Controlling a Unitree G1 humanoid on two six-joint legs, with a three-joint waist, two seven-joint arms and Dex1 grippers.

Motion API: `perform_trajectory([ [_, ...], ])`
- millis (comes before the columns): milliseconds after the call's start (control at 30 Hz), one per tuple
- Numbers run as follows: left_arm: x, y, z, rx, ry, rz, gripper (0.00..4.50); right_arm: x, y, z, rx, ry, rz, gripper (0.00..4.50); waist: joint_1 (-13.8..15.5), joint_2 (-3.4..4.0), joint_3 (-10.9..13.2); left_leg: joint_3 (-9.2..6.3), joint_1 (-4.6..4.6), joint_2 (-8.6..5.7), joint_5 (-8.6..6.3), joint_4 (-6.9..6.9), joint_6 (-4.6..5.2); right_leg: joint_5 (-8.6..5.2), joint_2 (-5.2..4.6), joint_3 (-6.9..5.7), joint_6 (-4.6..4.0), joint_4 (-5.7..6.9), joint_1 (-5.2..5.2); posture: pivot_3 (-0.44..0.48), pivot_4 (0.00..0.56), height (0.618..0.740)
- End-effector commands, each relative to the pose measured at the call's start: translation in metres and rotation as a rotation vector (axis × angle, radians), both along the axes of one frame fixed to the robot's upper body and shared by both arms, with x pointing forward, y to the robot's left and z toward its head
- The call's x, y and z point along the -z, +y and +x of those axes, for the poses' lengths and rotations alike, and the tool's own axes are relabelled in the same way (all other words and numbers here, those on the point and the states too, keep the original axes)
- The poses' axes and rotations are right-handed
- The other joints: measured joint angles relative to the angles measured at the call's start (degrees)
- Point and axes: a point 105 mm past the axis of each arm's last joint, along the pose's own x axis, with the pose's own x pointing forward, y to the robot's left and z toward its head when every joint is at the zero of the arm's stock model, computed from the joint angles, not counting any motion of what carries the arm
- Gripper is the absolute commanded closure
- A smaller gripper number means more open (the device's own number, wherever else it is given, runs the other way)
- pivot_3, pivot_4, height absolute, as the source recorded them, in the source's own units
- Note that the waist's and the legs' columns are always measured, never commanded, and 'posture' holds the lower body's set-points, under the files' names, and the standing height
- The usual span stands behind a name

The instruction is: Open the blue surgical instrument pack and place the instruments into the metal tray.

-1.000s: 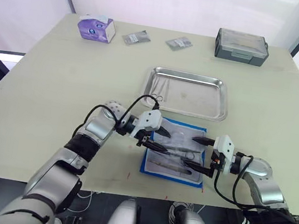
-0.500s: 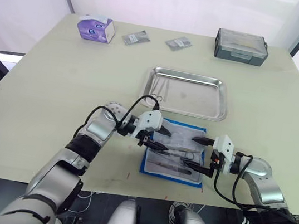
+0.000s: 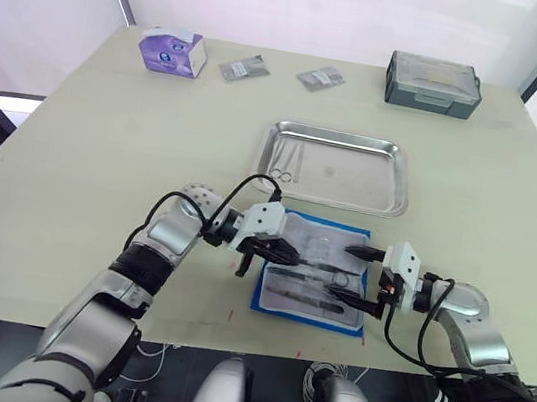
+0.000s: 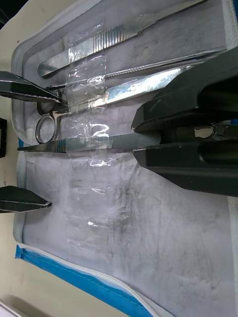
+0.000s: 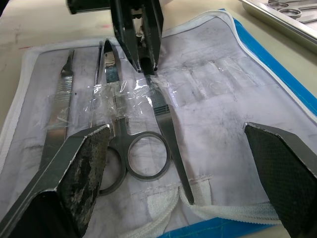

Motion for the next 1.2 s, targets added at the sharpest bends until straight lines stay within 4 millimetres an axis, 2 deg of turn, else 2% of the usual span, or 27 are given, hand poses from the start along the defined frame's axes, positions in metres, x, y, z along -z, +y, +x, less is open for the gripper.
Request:
perform_trajectory([
  [33, 0.02, 0.004, -0.011, 0.015, 0.072, 0.07, 4.44, 0.032, -0.014, -0.01, 0.037, 0.134, -0.085, 0.0, 0.0, 0.0, 0.0, 0.0, 0.0, 0.0, 0.0, 0.0, 0.0, 0.0, 0.0, 0.0, 0.0, 0.0, 0.0, 0.0, 0.15, 0.727],
  [167, 0.017, 0.004, -0.01, 0.011, 0.071, 0.058, 4.44, 0.033, -0.014, -0.01, 0.036, 0.135, -0.085, 0.0, 0.0, 0.0, 0.0, 0.0, 0.0, 0.0, 0.0, 0.0, 0.0, 0.0, 0.0, 0.0, 0.0, 0.0, 0.0, 0.0, 0.15, 0.727],
  [567, -0.021, 0.003, -0.006, 0.033, 0.025, 0.043, 4.44, 0.033, -0.012, -0.01, 0.03, 0.138, -0.083, 0.0, -0.06, 0.0, 0.02, -0.01, -0.03, 0.0, 0.0, 0.0, 0.0, 0.0, 0.01, 0.0, 0.0, 0.01, -0.03, 0.0, 0.15, 0.727],
  [1200, -0.037, 0.017, 0.004, -0.01, -0.034, 0.09, 4.44, 0.034, -0.01, -0.01, 0.021, 0.138, -0.083, 0.0, -0.06, 0.01, 0.04, -0.01, -0.04, 0.0, 0.0, 0.0, 0.0, 0.0, 0.01, 0.0, 0.0, 0.01, -0.04, 0.0, 0.15, 0.727],
])
